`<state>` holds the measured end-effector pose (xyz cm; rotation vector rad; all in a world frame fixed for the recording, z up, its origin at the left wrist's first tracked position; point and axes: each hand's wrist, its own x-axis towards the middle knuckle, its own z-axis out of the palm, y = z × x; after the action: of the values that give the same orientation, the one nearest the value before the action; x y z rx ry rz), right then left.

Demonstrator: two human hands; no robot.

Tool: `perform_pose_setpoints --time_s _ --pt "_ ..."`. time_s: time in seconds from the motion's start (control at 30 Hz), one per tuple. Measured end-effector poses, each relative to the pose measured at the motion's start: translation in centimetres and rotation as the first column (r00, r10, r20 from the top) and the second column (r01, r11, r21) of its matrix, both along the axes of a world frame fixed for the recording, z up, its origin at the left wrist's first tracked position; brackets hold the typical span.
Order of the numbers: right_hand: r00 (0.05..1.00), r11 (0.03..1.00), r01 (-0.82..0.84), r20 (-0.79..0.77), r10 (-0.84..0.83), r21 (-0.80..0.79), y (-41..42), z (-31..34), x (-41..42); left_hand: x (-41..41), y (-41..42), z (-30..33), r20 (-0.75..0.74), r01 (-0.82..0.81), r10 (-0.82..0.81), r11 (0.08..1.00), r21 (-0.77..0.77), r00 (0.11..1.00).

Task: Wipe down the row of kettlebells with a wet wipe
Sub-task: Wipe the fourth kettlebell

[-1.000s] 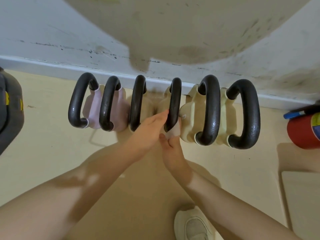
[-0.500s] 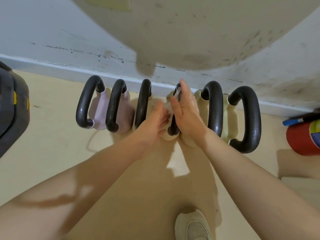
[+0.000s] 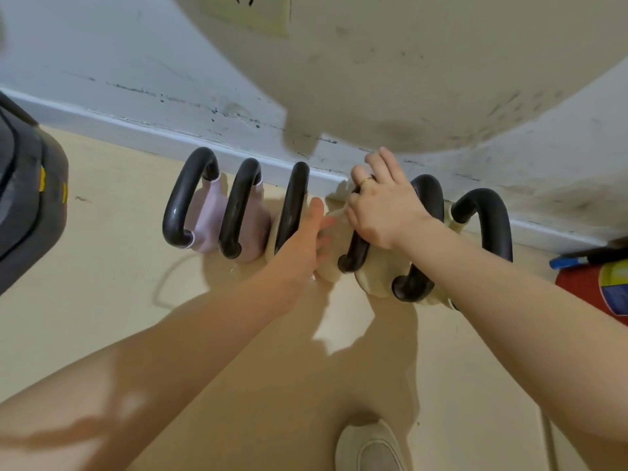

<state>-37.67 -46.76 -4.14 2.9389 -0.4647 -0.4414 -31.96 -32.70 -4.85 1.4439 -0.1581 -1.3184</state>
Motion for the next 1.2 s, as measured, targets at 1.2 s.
perform_pose_setpoints --time_s 1.2 --pt "0.934 0.869 -0.241 0.138 0.328 -0.431 6.6 -8.9 -7.0 -1.0 1.1 -0.1 0.371 -0.05 0.071 0.996 -0.068 0.926"
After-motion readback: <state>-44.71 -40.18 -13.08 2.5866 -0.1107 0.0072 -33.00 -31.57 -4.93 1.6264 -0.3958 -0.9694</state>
